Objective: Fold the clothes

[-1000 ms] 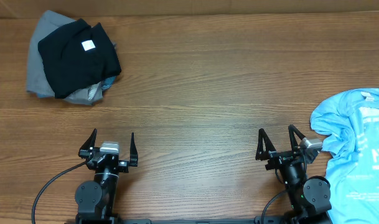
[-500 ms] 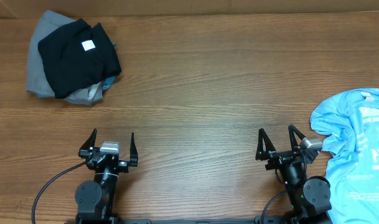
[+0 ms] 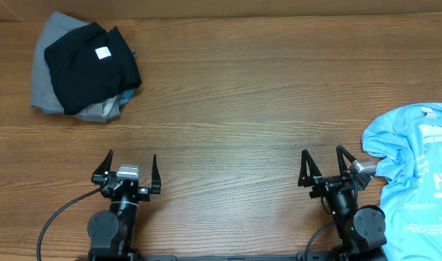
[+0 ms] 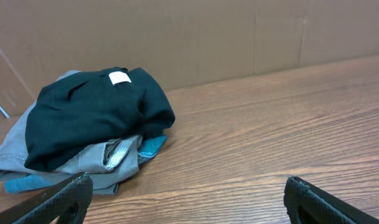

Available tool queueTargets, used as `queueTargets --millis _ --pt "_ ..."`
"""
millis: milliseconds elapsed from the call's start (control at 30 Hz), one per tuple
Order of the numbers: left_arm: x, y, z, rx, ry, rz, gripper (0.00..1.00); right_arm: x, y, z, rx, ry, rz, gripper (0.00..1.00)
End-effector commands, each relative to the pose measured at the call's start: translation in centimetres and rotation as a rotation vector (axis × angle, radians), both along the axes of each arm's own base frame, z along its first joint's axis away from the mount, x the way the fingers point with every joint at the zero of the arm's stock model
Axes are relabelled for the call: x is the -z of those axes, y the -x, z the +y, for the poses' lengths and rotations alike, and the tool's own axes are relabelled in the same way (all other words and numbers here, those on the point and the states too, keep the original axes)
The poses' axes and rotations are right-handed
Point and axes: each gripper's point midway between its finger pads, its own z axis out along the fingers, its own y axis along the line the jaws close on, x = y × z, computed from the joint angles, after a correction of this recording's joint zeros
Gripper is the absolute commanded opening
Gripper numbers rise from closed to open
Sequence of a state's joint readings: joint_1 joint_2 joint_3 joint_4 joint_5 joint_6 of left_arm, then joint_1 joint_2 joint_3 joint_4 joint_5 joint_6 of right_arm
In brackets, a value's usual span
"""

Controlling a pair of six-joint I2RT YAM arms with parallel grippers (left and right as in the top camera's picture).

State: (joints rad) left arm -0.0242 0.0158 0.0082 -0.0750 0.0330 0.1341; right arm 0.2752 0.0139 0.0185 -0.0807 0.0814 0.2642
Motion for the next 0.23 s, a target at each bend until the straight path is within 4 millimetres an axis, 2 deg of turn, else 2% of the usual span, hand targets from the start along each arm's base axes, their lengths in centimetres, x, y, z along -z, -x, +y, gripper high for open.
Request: queueTargets --millis 0,200 --pt "0.06 0.01 0.07 -0.002 0.007 -0.001 1.00 0.14 0.01 0.02 -0.003 0.001 -0.006 1.00" --pt "0.05 0.00 0.06 -0.002 0.007 -0.002 1.00 0.14 0.01 0.02 -0.003 0.001 -0.006 1.00"
